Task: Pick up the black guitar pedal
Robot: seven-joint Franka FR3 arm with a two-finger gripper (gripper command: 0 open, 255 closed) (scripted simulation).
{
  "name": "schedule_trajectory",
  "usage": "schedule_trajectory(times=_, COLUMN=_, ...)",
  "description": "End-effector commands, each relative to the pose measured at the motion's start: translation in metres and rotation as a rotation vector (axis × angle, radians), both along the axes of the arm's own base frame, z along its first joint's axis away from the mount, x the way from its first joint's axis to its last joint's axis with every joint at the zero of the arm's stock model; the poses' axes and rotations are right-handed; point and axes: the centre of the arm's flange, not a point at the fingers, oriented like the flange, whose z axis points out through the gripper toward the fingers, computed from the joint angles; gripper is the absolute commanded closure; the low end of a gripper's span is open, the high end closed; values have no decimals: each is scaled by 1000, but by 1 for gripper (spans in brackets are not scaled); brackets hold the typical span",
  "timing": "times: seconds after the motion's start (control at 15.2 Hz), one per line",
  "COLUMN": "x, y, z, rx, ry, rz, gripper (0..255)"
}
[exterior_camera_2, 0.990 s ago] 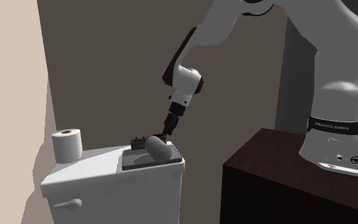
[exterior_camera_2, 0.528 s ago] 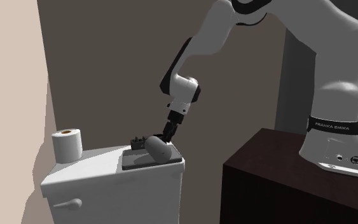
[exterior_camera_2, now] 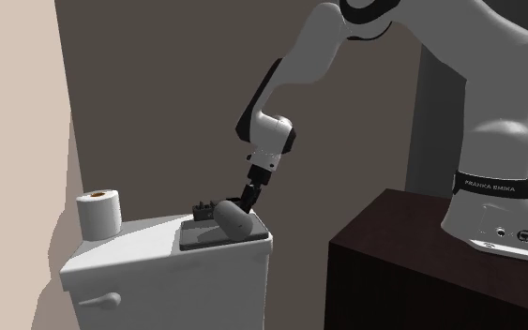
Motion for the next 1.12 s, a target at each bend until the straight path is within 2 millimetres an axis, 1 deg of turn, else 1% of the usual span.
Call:
schedule_trajectory(times=0.0, x=0, y=0, z=-1, rx=0, ry=1, rz=0, gripper=255)
schedule_trajectory(times=0.2, x=0, y=1, z=-1, rx=0, ry=1, rz=0, gripper=255)
schedule_trajectory(times=1.06, x=0, y=1, z=68, rx=0, ry=1, rz=0, gripper=255)
